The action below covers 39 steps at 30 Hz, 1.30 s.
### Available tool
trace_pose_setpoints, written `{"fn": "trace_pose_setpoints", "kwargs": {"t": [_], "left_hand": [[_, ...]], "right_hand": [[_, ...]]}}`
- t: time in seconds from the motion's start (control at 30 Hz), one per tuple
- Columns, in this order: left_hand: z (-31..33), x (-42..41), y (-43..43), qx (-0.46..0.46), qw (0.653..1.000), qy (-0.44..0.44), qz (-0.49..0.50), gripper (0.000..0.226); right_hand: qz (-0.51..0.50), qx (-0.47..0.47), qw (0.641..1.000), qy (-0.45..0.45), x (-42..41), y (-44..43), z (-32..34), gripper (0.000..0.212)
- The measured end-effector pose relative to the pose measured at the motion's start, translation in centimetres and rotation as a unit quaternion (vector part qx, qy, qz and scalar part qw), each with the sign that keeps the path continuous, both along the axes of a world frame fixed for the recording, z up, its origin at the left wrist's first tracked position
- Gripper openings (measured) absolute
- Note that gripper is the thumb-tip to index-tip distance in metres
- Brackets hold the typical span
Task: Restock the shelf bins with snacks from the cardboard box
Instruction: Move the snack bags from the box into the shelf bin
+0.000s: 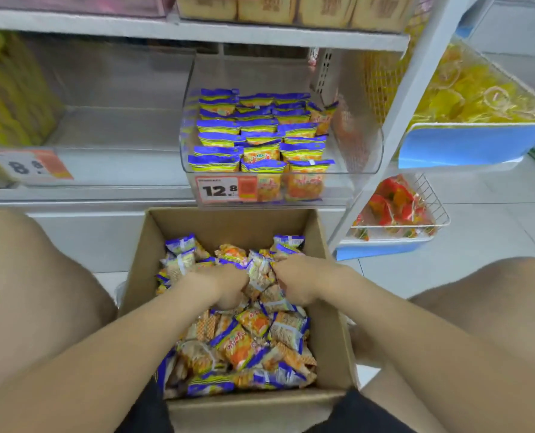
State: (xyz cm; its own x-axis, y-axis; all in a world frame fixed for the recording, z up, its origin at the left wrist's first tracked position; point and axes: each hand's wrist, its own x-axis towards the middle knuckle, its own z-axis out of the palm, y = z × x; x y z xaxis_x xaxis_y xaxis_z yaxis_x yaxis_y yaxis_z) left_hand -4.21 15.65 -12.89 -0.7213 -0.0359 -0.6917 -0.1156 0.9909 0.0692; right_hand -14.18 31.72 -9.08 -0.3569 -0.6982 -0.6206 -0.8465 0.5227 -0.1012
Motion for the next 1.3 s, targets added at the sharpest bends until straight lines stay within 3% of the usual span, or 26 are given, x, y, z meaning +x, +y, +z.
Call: {"fn": "trace_pose_setpoints", "kwargs": {"t": [0.1,0.27,0.37,0.5,0.57,0.67,0.77,0.8,0.83,0.93,0.97,1.0,1.13,1.23,1.3], "left_hand": [[-3.4,-0.5,-0.5,-0.003,0.999,0.038,-0.004,0.054],[-6.6,-1.5,-0.3,-0.009,0.994,0.105,-0.012,0.084],[-8.0,-2.1,-0.9,0.015,0.993,0.117,0.008,0.077],[-9.0,-2.7,-1.2,0.037,0.984,0.171,0.044,0.046],[-9.0,-2.9,-0.9,0.057,0.982,0.17,0.065,0.034],[-8.6,-3.0,-0.7,0.096,0.981,0.139,0.091,0.02],[-7.0,-3.0,-0.6,0.147,0.961,0.15,0.182,0.03],[-6.0,-3.1,-0.5,0.191,0.936,0.156,0.251,0.034],[-4.7,-3.1,-0.4,0.265,0.885,0.157,0.35,0.034],[0.0,-3.1,0.1,0.519,0.604,0.128,0.591,0.031],[1.5,-3.0,0.2,0.552,0.555,0.125,0.609,0.031],[2.9,-2.7,0.3,0.565,0.541,0.13,0.609,0.029],[6.9,-1.5,0.7,0.561,0.563,0.199,0.573,0.023],[9.6,-0.7,0.3,0.54,0.639,0.27,0.477,0.029],[11.6,-0.4,0.0,0.527,0.663,0.336,0.412,0.034]], "right_hand": [[-0.035,-0.033,0.998,0.049,-1.2,-0.2,-2.1,0.009],[-0.096,-0.061,0.986,0.124,-1.9,-1.0,-4.9,0.034],[-0.122,-0.054,0.986,0.1,-1.7,-1.5,-7.0,0.043],[-0.136,-0.059,0.986,0.078,-2.2,-2.3,-7.9,0.022],[-0.157,-0.097,0.982,0.05,-3.0,-2.7,-7.5,0.013],[-0.178,-0.176,0.968,0.0,-4.1,-2.6,-5.8,0.024],[-0.174,-0.241,0.955,0.004,-4.4,-2.0,-2.7,0.029],[-0.162,-0.255,0.953,0.018,-4.4,-1.7,-1.7,0.03],[-0.147,-0.267,0.952,0.029,-4.4,-1.3,-0.6,0.032],[-0.091,-0.279,0.955,0.027,-4.1,-0.1,2.3,0.036],[-0.064,-0.283,0.957,0.025,-3.8,0.3,3.3,0.037],[-0.039,-0.292,0.955,0.024,-3.6,0.7,4.2,0.037],[-0.04,-0.367,0.929,-0.025,-3.4,2.2,8.2,0.054],[-0.078,-0.337,0.93,-0.122,-4.0,3.6,10.8,0.084],[-0.102,-0.319,0.922,-0.197,-4.4,4.4,12.0,0.095]]}}
